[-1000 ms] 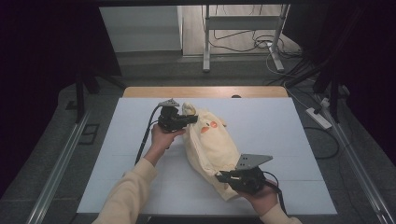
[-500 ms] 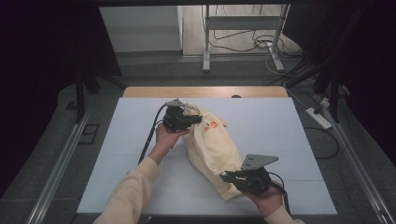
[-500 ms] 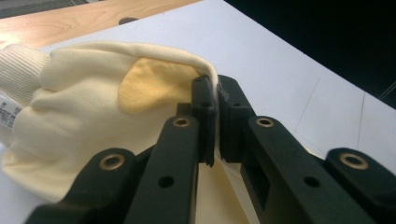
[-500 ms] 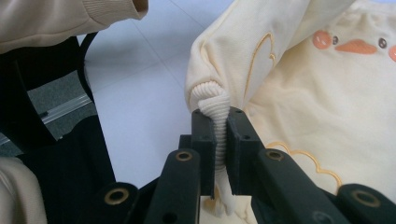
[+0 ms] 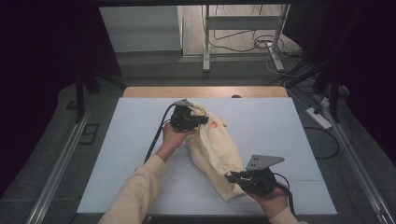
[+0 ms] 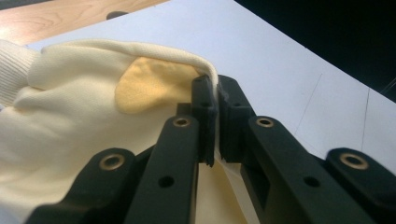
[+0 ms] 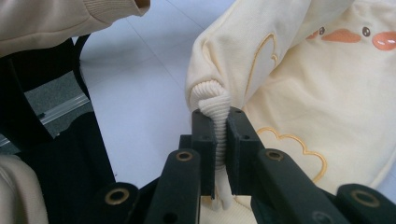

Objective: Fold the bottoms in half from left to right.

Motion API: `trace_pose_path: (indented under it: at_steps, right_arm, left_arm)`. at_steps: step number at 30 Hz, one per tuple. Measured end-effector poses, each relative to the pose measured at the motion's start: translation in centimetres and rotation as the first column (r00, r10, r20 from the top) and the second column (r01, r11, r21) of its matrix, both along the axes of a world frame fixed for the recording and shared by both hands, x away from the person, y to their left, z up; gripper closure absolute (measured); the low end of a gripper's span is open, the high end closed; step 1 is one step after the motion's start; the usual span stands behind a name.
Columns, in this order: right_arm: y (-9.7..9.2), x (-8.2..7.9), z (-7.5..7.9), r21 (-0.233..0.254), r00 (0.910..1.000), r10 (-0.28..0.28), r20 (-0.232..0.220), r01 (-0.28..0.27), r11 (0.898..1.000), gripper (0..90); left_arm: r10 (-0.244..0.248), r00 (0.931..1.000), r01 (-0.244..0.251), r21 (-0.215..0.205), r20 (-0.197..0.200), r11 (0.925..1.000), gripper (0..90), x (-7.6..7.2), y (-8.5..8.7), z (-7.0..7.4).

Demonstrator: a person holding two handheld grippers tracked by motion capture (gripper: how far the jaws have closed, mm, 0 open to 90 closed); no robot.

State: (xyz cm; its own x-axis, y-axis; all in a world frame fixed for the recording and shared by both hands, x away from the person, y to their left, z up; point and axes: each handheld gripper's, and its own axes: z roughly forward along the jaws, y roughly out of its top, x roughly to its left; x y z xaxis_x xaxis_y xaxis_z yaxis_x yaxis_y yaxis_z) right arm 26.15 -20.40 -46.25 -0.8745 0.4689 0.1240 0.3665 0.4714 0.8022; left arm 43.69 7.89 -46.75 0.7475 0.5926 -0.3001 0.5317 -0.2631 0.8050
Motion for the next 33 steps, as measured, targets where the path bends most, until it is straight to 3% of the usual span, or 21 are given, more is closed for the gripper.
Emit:
trace_pose_path:
  at_steps: [33]
  right_arm:
    - [-2.3, 0.4, -1.6, -0.065, 0.9969, -0.044, -0.065, 0.040, 0.997, 82.6]
  left_arm:
    - [-0.010, 0.9987, 0.014, 0.074, -0.050, 0.9972, 85.4, 1.4, -4.0, -2.9]
